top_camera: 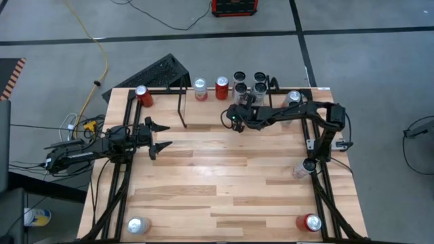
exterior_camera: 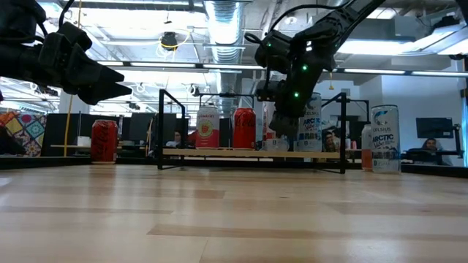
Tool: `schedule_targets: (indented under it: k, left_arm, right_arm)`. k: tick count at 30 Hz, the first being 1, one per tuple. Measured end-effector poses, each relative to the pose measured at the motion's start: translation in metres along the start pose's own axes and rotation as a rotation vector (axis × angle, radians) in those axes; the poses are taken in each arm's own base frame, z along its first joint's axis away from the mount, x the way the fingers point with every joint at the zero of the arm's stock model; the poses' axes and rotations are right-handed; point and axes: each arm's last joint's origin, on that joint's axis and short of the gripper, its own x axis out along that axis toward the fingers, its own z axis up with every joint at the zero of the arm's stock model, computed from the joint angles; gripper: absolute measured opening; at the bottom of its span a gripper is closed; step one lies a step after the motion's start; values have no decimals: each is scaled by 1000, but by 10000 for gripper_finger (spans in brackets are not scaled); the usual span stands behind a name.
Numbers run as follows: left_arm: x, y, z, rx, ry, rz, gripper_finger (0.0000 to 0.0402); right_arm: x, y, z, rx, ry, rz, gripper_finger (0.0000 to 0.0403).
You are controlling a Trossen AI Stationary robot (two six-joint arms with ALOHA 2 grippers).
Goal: Place canned beverage on shelf
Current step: Put the left white pink soda can on the shelf aligned with the other white pink soda can
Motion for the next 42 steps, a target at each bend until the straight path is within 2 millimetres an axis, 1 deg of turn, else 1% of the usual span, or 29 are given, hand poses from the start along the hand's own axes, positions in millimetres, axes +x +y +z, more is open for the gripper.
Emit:
schedule_targets:
  k: [4, 22, 36, 42]
  left_arm:
    - [0, 0, 0, 0, 0, 0, 323]
    - [0, 0, 0, 0, 0, 0, 323]
    - [0, 0, 0, 0, 0, 0, 323]
    - [0, 0, 0, 0, 0, 0, 323]
  right_arm:
    - [3, -3, 1, 18, -7, 3, 17]
    - [6, -7, 0, 32, -5, 12, 17]
    - [6, -7, 0, 44, -6, 12, 17]
    - [1, -1, 0, 19, -8, 24, 17]
